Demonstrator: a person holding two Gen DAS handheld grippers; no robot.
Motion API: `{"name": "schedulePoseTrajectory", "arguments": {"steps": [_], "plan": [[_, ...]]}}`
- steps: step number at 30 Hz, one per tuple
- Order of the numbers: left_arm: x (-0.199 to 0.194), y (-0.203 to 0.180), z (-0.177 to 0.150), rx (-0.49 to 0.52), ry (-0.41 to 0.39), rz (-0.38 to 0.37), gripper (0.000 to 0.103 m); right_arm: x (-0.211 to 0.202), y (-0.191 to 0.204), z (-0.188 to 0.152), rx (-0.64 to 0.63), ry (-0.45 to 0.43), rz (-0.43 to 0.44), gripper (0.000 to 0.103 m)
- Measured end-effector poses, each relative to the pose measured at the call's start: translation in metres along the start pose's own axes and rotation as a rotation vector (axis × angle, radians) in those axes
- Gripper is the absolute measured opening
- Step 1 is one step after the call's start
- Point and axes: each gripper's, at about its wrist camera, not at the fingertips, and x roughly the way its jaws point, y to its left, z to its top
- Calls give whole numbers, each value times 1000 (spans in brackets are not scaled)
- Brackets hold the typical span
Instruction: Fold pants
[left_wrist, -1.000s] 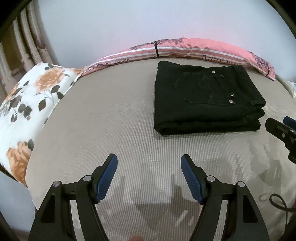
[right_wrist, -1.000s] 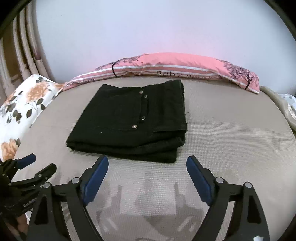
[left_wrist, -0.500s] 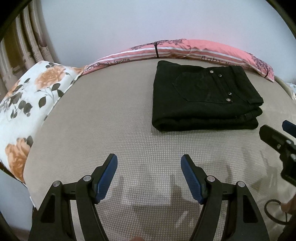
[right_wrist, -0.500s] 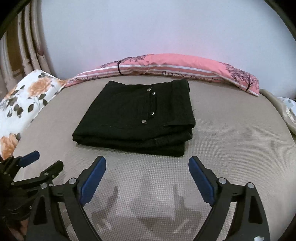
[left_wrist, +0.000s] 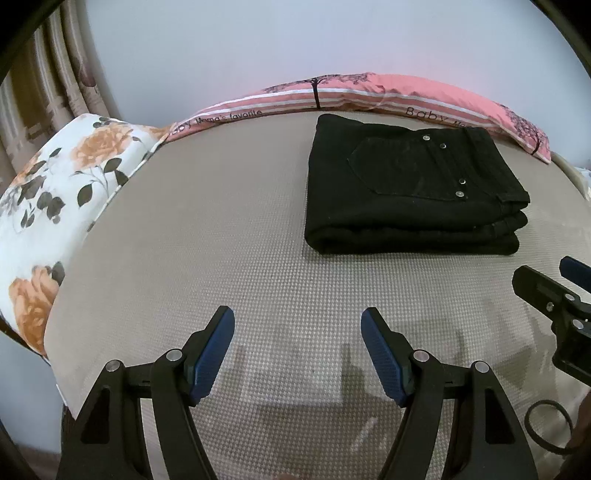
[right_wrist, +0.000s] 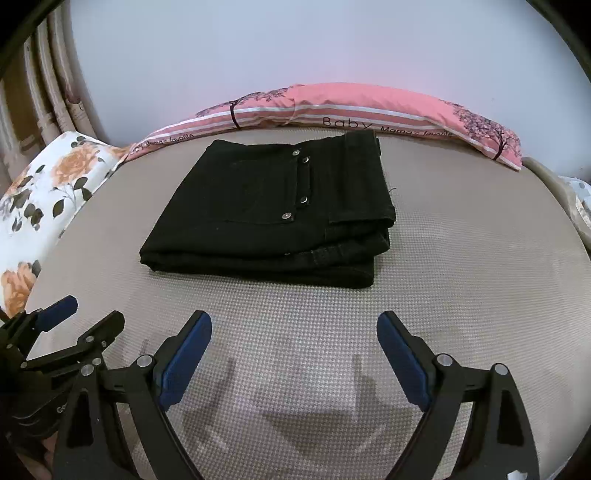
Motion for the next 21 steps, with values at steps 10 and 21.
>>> {"name": "schedulePoseTrajectory", "arguments": {"steps": [10, 21], "plan": [[2, -4, -4, 5, 11, 7, 71, 3, 1, -2, 0, 22, 13, 89], [4, -6, -5, 1, 16, 9, 71, 5, -2, -2, 18, 38, 15, 89]]}}
